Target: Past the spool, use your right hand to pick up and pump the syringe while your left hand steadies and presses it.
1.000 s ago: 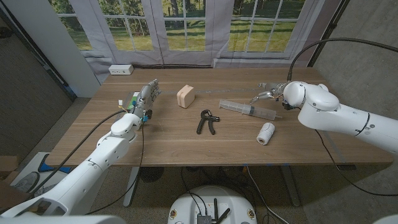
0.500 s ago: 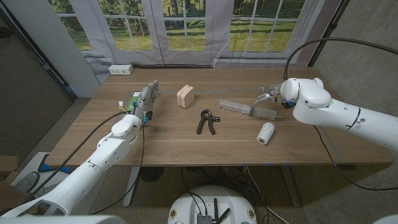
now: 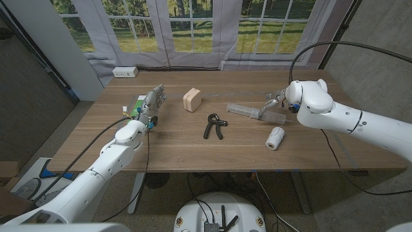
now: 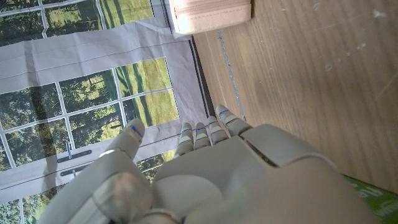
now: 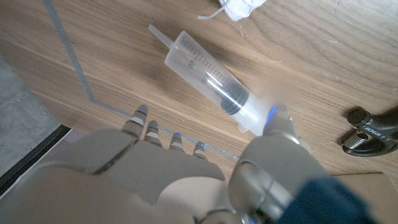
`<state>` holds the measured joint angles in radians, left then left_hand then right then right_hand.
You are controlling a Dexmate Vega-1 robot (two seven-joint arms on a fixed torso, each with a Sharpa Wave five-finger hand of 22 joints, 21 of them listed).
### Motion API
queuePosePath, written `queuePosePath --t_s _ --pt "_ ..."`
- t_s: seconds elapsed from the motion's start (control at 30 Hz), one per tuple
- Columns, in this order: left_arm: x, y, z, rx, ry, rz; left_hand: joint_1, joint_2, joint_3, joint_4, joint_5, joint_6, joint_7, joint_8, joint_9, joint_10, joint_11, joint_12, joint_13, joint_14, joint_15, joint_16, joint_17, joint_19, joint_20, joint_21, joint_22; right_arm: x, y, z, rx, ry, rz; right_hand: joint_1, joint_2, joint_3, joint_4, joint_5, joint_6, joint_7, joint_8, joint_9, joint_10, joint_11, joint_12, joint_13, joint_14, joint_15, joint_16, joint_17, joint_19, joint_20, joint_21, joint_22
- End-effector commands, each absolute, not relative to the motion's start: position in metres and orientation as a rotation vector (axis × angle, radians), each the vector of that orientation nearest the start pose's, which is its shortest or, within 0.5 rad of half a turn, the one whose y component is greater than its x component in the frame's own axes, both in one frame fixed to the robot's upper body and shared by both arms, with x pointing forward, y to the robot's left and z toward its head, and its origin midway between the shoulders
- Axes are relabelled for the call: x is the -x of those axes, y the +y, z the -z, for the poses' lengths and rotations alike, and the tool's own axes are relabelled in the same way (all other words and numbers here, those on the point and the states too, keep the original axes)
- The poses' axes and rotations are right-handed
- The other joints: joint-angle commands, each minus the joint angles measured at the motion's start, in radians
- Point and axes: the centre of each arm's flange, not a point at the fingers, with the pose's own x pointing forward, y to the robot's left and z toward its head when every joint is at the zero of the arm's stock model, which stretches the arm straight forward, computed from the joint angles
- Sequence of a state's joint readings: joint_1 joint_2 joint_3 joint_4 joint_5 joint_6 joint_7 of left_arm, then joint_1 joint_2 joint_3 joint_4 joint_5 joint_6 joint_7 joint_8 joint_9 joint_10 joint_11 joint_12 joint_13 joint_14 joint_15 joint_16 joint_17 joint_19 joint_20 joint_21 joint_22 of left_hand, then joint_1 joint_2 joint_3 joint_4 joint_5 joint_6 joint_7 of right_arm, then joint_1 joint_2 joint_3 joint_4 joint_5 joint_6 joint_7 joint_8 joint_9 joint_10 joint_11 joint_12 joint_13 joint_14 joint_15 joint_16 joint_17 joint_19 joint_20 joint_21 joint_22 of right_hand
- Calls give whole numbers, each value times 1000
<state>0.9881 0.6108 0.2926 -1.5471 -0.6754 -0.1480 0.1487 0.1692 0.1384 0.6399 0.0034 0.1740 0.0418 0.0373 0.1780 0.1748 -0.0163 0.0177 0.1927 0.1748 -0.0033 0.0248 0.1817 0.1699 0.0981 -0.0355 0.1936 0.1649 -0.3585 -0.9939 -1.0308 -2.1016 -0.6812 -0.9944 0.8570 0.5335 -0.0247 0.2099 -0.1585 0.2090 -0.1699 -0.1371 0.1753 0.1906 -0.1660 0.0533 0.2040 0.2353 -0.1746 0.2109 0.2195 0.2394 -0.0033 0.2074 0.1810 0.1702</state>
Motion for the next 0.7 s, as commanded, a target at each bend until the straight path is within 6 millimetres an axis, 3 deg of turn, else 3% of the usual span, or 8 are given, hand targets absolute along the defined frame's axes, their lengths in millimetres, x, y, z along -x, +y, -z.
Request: queuePosePath --t_s 0.03,0.5,0.7 --pt "-615 317 39 59 -525 79 -10 35 8 -1 6 10 3 7 1 11 5 6 2 8 0 5 3 13 -20 4 5 -567 -236 -36 1638 240 -77 -3 -3 5 3 -3 -174 4 10 3 6 0 6 3 5 3 8 5 2 2 7 2" --pt "-610 321 38 54 -533 67 -14 33 13 -1 6 9 3 6 1 13 7 5 2 8 0 2 2 14 -19 3 5 -575 -232 -26 1674 273 -68 1 -2 8 1 -3 -174 10 13 3 11 0 10 3 1 4 6 5 11 1 11 2" --pt "-611 320 39 58 -534 68 -15 33 15 -1 6 8 1 6 1 14 7 5 2 9 0 1 2 15 -19 2 5 -577 -231 -22 1690 282 -53 8 0 14 0 -3 -174 10 17 3 26 -2 17 4 29 -6 17 5 29 -2 16 2"
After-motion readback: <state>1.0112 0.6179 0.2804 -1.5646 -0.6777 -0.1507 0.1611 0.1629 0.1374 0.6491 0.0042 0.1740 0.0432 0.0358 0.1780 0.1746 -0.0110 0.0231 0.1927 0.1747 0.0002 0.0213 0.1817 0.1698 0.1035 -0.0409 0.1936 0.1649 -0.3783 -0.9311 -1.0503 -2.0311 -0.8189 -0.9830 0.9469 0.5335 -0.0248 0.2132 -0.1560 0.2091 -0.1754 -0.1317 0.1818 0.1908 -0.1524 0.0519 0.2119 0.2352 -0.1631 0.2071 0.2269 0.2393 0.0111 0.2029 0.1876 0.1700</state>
